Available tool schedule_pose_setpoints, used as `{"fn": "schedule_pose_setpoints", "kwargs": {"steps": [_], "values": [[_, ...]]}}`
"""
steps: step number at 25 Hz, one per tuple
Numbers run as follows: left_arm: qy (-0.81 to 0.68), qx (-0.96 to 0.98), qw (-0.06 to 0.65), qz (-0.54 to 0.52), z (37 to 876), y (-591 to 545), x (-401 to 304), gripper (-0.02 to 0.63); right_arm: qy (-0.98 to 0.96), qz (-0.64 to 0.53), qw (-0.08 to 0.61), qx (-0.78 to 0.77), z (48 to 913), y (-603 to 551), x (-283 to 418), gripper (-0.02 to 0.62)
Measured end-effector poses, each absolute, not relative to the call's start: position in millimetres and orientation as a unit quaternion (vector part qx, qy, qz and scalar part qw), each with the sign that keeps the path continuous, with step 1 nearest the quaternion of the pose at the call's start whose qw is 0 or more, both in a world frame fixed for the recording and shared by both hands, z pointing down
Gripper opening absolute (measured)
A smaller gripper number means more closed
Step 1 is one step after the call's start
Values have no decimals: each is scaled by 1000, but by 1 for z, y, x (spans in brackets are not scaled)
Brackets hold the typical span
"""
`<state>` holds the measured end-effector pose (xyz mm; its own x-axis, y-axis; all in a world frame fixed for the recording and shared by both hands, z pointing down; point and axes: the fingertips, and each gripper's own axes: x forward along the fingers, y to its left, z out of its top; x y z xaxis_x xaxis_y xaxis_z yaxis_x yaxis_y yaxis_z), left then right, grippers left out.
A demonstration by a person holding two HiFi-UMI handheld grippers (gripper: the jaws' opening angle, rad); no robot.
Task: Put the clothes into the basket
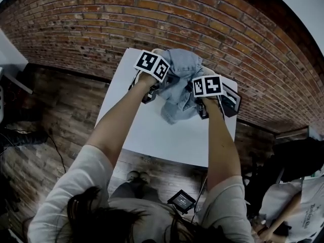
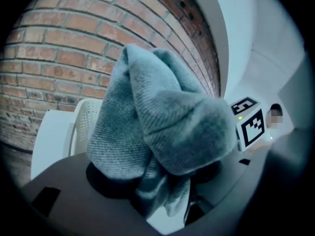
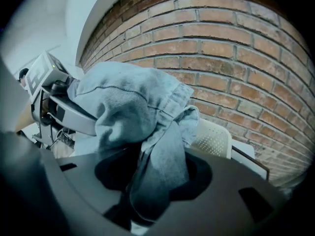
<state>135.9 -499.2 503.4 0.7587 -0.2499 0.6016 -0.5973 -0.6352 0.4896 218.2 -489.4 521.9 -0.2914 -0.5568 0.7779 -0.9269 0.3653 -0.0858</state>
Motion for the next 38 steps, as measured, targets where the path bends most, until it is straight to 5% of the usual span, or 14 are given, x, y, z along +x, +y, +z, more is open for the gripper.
{"fn": "schedule_pose_setpoints", "kwargs": {"steps": [11,15,26,28,31,35,38], "values": [[-283,866,330,248,522,-509,118,364,-740,301,316,512,539,-484,235,224],[-293,870,316,238,510,-516,114,388,-750,288,298,516,524,-489,237,296],[-318,888,257,213,467,-513,120,422,-756,274,246,542,487,-484,233,299],[-313,889,263,208,471,-503,125,422,-754,278,232,547,485,-479,230,268],[-300,892,263,211,477,-490,130,422,-739,261,242,572,483,-472,233,85],[-282,900,249,221,477,-474,139,398,-736,256,234,581,479,-466,224,6],[-308,898,238,207,469,-473,135,193,-743,248,237,575,478,-459,212,6]]}}
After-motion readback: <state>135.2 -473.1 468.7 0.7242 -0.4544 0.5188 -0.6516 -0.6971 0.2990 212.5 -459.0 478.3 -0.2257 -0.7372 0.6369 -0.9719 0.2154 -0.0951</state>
